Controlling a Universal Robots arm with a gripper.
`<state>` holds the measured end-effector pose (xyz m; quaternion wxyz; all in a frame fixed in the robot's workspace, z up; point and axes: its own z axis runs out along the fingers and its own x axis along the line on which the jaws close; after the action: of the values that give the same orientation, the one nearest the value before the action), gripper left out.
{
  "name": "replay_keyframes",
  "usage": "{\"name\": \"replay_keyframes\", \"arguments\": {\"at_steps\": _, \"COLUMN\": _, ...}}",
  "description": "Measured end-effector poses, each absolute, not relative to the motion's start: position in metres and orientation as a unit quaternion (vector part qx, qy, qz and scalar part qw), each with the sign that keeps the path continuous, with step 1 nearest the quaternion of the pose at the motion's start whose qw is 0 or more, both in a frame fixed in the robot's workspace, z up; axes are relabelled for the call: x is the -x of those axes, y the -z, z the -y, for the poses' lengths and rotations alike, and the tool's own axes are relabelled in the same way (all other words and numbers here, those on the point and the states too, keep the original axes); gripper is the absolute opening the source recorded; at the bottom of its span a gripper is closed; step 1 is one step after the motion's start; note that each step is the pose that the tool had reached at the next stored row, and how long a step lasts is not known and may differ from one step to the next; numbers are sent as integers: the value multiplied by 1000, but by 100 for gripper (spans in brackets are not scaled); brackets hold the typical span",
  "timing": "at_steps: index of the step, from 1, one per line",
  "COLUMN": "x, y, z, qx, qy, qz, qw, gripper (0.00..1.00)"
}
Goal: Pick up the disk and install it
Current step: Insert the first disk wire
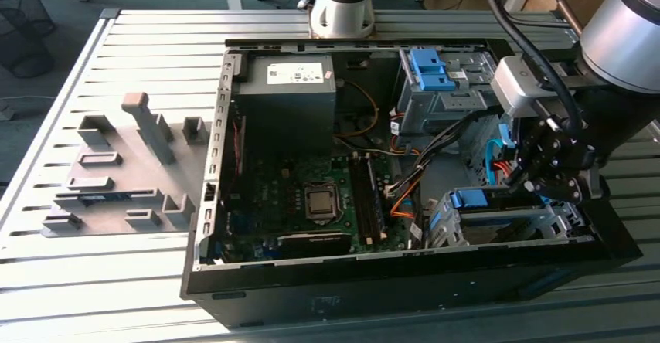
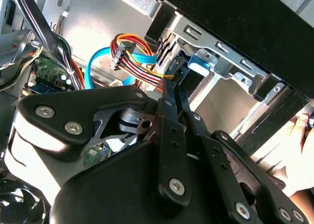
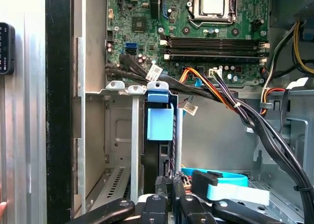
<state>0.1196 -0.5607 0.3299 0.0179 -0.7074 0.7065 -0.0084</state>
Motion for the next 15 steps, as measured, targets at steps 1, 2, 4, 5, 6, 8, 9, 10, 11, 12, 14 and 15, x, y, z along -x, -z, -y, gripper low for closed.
{"name": "replay_keyframes", "arguments": {"at_steps": 1, "x": -120, "y": -330, "z": 561, "qx": 707, "qy": 8, "qz": -707, "qw": 18, "gripper": 16}}
{"name": "replay_keyframes", "arguments": {"at_steps": 2, "x": -120, "y": -330, "z": 561, "qx": 707, "qy": 8, "qz": -707, "qw": 18, "gripper": 16}}
{"name": "replay_keyframes", "arguments": {"at_steps": 4, "x": -120, "y": -329, "z": 561, "qx": 707, "qy": 8, "qz": -707, "qw": 18, "gripper": 16}}
{"name": "replay_keyframes", "arguments": {"at_steps": 5, "x": -120, "y": -329, "z": 561, "qx": 707, "qy": 8, "qz": -707, "qw": 18, "gripper": 16}}
{"name": "replay_keyframes", "arguments": {"at_steps": 6, "x": -120, "y": -329, "z": 561, "qx": 707, "qy": 8, "qz": -707, "qw": 18, "gripper": 16}}
{"name": "replay_keyframes", "arguments": {"at_steps": 8, "x": -120, "y": -329, "z": 561, "qx": 707, "qy": 8, "qz": -707, "qw": 18, "gripper": 16}}
{"name": "replay_keyframes", "arguments": {"at_steps": 9, "x": -120, "y": -329, "z": 561, "qx": 707, "qy": 8, "qz": -707, "qw": 18, "gripper": 17}}
{"name": "replay_keyframes", "arguments": {"at_steps": 10, "x": -120, "y": -329, "z": 561, "qx": 707, "qy": 8, "qz": -707, "qw": 18, "gripper": 17}}
{"name": "replay_keyframes", "arguments": {"at_steps": 11, "x": -120, "y": -330, "z": 561, "qx": 707, "qy": 8, "qz": -707, "qw": 18, "gripper": 24}}
{"name": "replay_keyframes", "arguments": {"at_steps": 12, "x": -120, "y": -331, "z": 561, "qx": 707, "qy": 8, "qz": -707, "qw": 18, "gripper": 24}}
{"name": "replay_keyframes", "arguments": {"at_steps": 14, "x": -120, "y": -335, "z": 561, "qx": 707, "qy": 8, "qz": -707, "qw": 18, "gripper": 24}}
{"name": "replay_keyframes", "arguments": {"at_steps": 15, "x": -120, "y": -338, "z": 561, "qx": 707, "qy": 8, "qz": -707, "qw": 18, "gripper": 24}}
